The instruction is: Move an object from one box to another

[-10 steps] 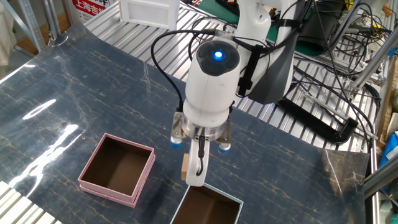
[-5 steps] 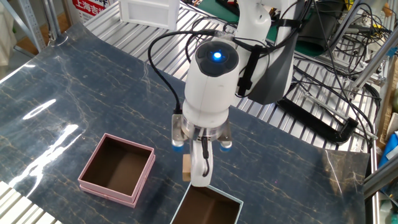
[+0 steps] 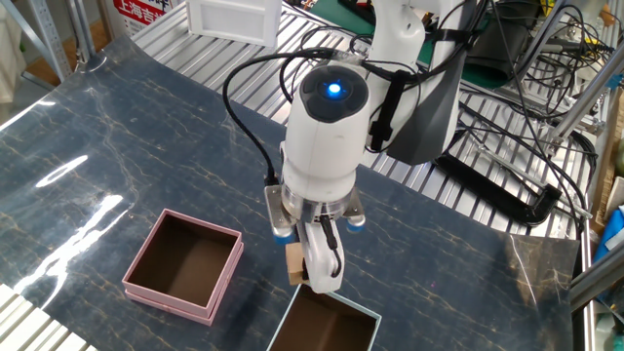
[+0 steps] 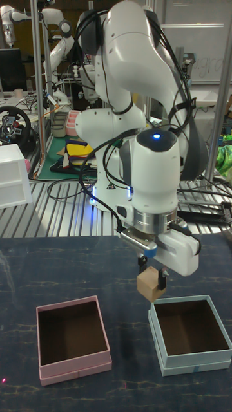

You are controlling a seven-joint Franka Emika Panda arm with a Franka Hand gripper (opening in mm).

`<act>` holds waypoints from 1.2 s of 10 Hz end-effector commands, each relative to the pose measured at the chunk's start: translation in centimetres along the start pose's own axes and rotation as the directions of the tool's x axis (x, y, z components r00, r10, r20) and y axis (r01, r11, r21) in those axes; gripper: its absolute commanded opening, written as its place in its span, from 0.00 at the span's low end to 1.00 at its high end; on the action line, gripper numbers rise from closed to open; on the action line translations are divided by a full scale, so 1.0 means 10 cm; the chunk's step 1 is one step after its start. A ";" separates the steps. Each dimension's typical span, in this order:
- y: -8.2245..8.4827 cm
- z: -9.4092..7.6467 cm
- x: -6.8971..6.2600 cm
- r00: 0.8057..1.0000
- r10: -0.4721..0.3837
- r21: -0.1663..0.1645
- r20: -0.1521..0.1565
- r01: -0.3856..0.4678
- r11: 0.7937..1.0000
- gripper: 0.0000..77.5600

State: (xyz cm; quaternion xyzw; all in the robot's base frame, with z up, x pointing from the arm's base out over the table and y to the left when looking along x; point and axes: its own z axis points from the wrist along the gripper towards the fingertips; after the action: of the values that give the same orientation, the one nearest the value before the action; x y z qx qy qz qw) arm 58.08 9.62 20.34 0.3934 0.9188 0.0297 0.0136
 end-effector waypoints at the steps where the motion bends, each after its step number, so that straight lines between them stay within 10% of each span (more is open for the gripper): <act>1: 0.13 0.06 0.02 0.998 0.056 0.007 0.013 -0.056 0.998 0.02; 12: 0.69 0.62 0.27 0.984 0.176 -0.010 0.019 -0.176 0.984 0.02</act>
State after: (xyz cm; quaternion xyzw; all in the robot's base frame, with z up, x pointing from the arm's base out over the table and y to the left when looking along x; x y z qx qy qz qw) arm 61.44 16.03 15.38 0.4743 0.8795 0.0333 0.0179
